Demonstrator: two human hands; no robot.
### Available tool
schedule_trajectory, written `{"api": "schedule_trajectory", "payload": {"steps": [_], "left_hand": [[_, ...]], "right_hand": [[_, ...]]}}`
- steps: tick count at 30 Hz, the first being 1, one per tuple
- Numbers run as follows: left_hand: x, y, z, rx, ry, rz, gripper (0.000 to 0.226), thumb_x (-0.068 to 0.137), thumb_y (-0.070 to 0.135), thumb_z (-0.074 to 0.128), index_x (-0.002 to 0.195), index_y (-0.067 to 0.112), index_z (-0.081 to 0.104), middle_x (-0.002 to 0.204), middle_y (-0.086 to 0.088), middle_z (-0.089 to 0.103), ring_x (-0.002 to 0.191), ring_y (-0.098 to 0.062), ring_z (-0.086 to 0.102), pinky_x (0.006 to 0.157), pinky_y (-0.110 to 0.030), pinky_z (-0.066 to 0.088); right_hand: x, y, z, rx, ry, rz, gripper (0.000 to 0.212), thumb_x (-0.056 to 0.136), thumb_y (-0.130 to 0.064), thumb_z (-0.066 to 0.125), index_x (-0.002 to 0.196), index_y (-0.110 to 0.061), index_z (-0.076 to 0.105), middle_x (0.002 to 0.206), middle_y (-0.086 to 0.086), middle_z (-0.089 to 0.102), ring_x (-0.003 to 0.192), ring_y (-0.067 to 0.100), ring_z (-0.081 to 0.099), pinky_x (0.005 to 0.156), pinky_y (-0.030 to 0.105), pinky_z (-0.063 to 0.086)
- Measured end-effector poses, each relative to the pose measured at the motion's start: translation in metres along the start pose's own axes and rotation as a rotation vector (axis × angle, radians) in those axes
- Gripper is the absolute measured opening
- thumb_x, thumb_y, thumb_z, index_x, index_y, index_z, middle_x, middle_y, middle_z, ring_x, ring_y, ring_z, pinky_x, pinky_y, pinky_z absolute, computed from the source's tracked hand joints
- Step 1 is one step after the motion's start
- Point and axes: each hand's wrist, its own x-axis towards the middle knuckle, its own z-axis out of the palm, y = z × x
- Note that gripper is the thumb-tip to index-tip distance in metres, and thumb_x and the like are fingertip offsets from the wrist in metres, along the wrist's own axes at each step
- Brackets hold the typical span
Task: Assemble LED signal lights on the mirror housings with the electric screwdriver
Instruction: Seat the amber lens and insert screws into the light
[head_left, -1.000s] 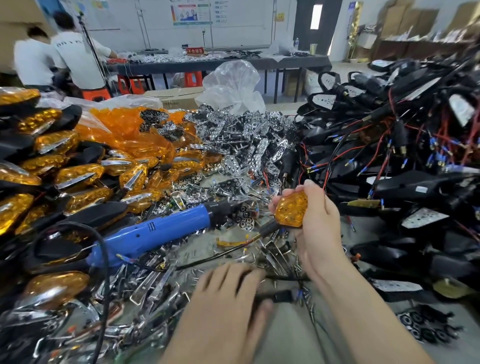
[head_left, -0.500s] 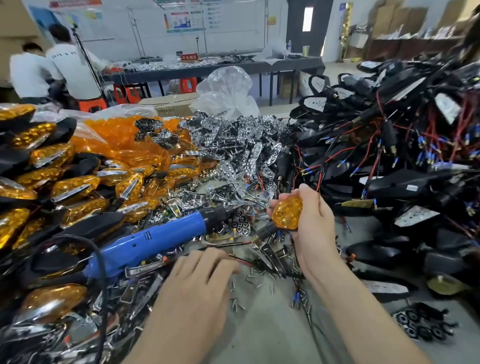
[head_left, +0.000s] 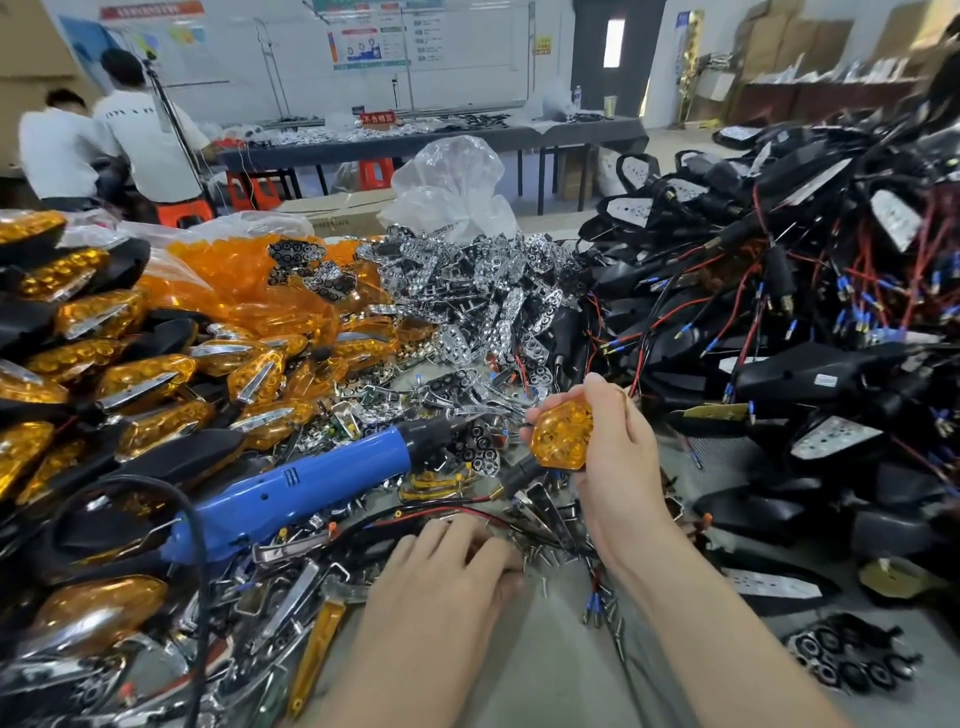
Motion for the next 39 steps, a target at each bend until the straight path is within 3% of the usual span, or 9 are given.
{"api": "schedule_trajectory", "payload": {"steps": [8,15,22,27,31,34,36,39], "left_hand": [[0.001,0.001,0.001,-0.022,0.026,0.025,0.029,0.085,0.034,0.043,0.074,0.026,0.068,0.075,0.012,0.062,0.069,-0.013,0.063,0.059,-0.024,0.053],[-0.002,-0.001,0.001,-0.066,0.086,0.0,0.023,0.087,0.03,0.046,0.081,0.026,0.068,0.078,0.015,0.063,0.07,-0.01,0.062,0.067,-0.024,0.041],[-0.006,-0.006,0.004,-0.082,0.039,0.016,0.032,0.092,0.031,0.042,0.093,0.027,0.074,0.086,0.012,0.064,0.077,-0.013,0.064,0.062,-0.029,0.053],[-0.007,-0.006,0.005,-0.111,0.04,-0.019,0.03,0.092,0.036,0.045,0.099,0.028,0.073,0.093,0.013,0.065,0.086,-0.012,0.065,0.074,-0.028,0.043],[0.005,-0.001,0.003,-0.086,0.032,0.031,0.031,0.09,0.03,0.051,0.116,0.026,0.068,0.109,0.008,0.064,0.097,-0.016,0.064,0.077,-0.033,0.054],[0.022,0.005,0.005,-0.014,-0.05,0.067,0.055,0.077,0.019,0.073,0.128,0.03,0.059,0.118,0.003,0.061,0.103,-0.02,0.062,0.08,-0.034,0.054],[0.03,0.009,0.007,0.021,-0.081,0.077,0.056,0.075,0.022,0.077,0.126,0.034,0.059,0.12,0.003,0.062,0.102,-0.022,0.063,0.079,-0.035,0.054],[0.034,0.015,0.008,0.038,-0.083,0.091,0.037,0.076,0.032,0.078,0.111,0.037,0.067,0.117,0.002,0.064,0.099,-0.022,0.064,0.077,-0.036,0.054]], "right_hand": [[0.003,0.005,0.002,0.101,-0.025,-0.012,0.03,0.099,-0.033,0.054,0.09,-0.006,0.059,0.077,0.012,0.07,0.072,0.026,0.073,0.066,0.037,0.061],[0.006,0.007,-0.001,0.124,-0.05,0.014,0.03,0.092,-0.039,0.058,0.069,-0.025,0.071,0.074,0.009,0.072,0.069,0.027,0.074,0.071,0.043,0.063],[0.006,0.006,-0.001,0.143,-0.041,0.024,0.039,0.099,-0.033,0.055,0.065,-0.029,0.073,0.075,0.007,0.073,0.073,0.027,0.074,0.068,0.039,0.062],[0.01,0.004,-0.002,0.141,0.029,0.036,0.029,0.107,-0.028,0.051,0.086,-0.011,0.061,0.071,0.003,0.07,0.074,0.026,0.074,0.075,0.042,0.064],[0.012,0.004,-0.004,0.134,0.051,0.028,0.027,0.106,-0.03,0.052,0.091,-0.008,0.057,0.075,0.002,0.068,0.08,0.027,0.075,0.076,0.045,0.063],[0.013,0.002,-0.005,0.067,0.098,-0.02,0.026,0.102,-0.034,0.053,0.09,-0.012,0.057,0.075,-0.003,0.069,0.084,0.025,0.075,0.085,0.051,0.06],[0.014,0.0,-0.008,0.043,0.162,-0.038,0.025,0.105,-0.031,0.051,0.09,-0.013,0.056,0.075,-0.004,0.069,0.082,0.023,0.076,0.088,0.053,0.059],[0.015,-0.003,-0.01,0.041,0.218,-0.027,0.024,0.107,-0.029,0.051,0.09,-0.013,0.056,0.075,-0.004,0.068,0.081,0.022,0.076,0.086,0.049,0.06]]}}
